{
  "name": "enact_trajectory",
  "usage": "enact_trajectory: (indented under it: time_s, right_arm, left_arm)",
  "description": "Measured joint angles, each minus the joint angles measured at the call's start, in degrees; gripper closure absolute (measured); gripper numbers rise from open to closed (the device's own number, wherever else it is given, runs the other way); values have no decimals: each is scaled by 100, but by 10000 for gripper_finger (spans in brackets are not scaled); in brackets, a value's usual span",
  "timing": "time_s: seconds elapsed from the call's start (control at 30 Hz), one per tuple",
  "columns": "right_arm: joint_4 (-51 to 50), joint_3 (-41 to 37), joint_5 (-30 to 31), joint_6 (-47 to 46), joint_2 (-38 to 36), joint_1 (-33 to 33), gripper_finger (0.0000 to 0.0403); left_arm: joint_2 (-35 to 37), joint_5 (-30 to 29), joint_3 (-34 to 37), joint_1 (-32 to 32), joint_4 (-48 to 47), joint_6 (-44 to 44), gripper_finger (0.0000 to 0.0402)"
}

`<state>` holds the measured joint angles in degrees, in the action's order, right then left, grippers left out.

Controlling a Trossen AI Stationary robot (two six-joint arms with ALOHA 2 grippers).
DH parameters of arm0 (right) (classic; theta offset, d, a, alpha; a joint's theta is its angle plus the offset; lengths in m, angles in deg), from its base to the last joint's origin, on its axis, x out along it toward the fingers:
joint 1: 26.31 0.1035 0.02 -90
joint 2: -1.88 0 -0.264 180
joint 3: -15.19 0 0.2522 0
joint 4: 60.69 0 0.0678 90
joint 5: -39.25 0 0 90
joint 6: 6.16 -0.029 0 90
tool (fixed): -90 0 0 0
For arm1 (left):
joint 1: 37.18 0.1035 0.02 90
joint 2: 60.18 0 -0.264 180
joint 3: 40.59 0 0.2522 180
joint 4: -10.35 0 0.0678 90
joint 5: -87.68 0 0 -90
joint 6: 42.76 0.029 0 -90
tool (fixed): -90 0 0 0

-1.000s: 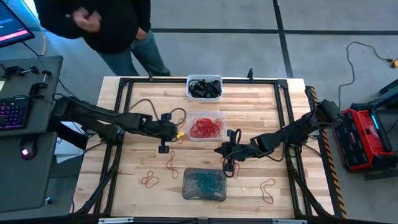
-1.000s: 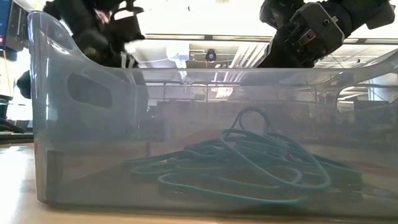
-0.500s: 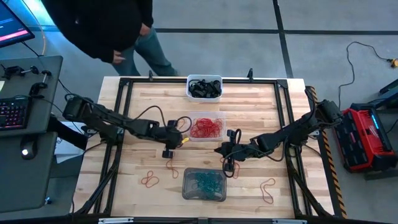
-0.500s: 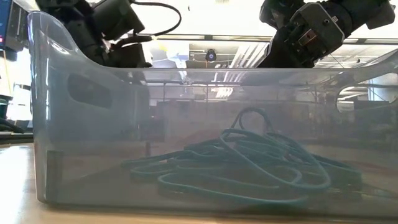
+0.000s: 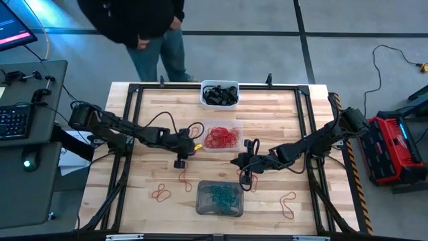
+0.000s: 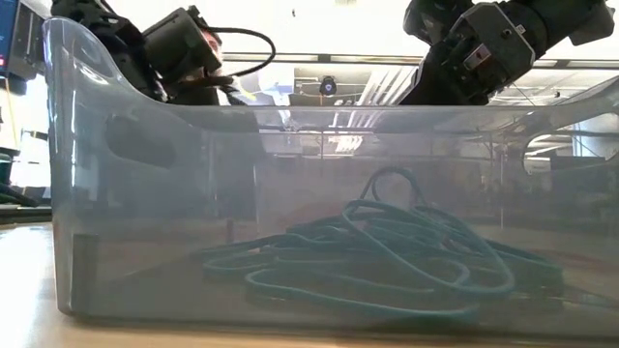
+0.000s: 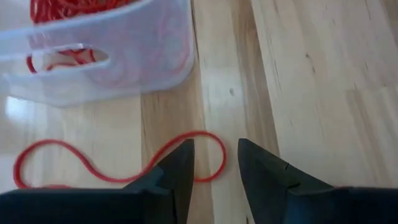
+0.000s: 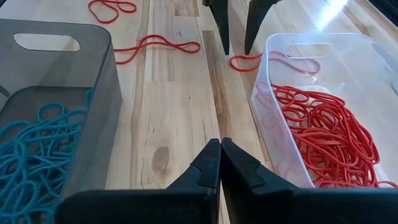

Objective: Sort rubber bands into baskets
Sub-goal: Put the red rubber band into the transparent bin

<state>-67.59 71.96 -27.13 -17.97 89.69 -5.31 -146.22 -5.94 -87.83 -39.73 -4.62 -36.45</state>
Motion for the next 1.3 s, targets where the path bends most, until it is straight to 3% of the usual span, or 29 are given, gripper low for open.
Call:
enact_trajectory:
  time_s: [0.47, 0.7, 0.8, 1.03, 1.3]
  right_arm:
    - [14, 0, 0, -16, 0, 0, 403]
    - [12, -1, 0, -16, 0, 0, 403]
    - [12, 0, 0, -16, 0, 0, 403]
    - [-23, -1, -3, -152, 0, 4, 403]
    - [-19, 0, -2, -167, 0, 4, 403]
  left_arm:
    - [-564, -27, -26, -16, 263, 140, 290]
    - [-575, 166, -26, -22, 119, 212, 389]
    - [-551, 162, -27, -74, 79, 161, 394]
    - [-59, 104, -319, -189, -815, 107, 401]
    - [1006, -114, -836, -293, -1589, -183, 401]
